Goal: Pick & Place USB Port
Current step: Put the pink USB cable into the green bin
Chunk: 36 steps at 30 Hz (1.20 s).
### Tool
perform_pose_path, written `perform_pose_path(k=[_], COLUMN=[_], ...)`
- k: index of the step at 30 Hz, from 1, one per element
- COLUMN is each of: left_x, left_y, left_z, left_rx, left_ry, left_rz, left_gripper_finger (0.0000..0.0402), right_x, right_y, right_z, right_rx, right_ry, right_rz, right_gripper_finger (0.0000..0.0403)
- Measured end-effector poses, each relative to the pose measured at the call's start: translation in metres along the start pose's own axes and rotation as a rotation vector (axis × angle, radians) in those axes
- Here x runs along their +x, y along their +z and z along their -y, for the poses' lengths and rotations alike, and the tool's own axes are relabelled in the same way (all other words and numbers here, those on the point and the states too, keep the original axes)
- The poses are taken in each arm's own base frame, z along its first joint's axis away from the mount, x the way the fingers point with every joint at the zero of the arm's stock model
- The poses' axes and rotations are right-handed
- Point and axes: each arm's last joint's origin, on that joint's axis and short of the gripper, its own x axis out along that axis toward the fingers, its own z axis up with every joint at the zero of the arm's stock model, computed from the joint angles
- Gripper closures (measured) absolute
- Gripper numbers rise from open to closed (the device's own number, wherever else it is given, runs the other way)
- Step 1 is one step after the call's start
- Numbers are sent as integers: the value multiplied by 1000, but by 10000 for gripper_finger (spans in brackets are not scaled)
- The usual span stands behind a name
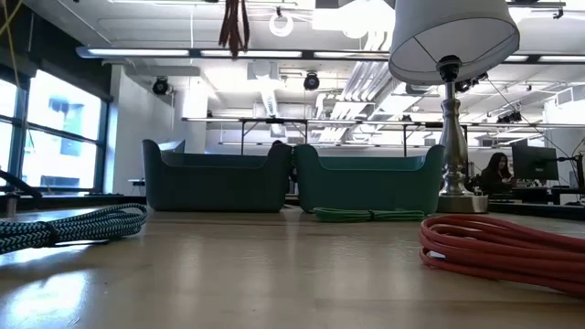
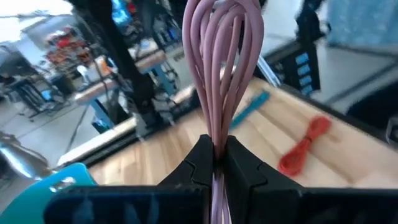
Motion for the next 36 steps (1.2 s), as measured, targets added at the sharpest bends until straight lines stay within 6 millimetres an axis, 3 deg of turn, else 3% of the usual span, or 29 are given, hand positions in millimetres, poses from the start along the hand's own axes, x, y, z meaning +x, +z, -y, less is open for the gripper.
perform_pose_path(k=[4, 12, 23, 30, 36], left_x=[10, 11, 11, 11, 11], left_y=[-8, 0, -1, -1, -2], left_z=[5, 5, 5, 6, 6], left_rx=[26, 60, 83, 82, 82], left_ry=[-37, -96, -100, -103, -102], left_rz=[-14, 102, 100, 94, 79], left_gripper_finger=[392, 392, 392, 387, 391], right_x=[20, 46, 76, 98, 106], right_y=[14, 30, 38, 38, 42], right_z=[6, 17, 34, 22, 15], right_rx=[35, 87, 120, 82, 37], right_ry=[103, 320, 383, 490, 515], right_rz=[21, 86, 141, 159, 219], right_gripper_finger=[238, 220, 219, 219, 219])
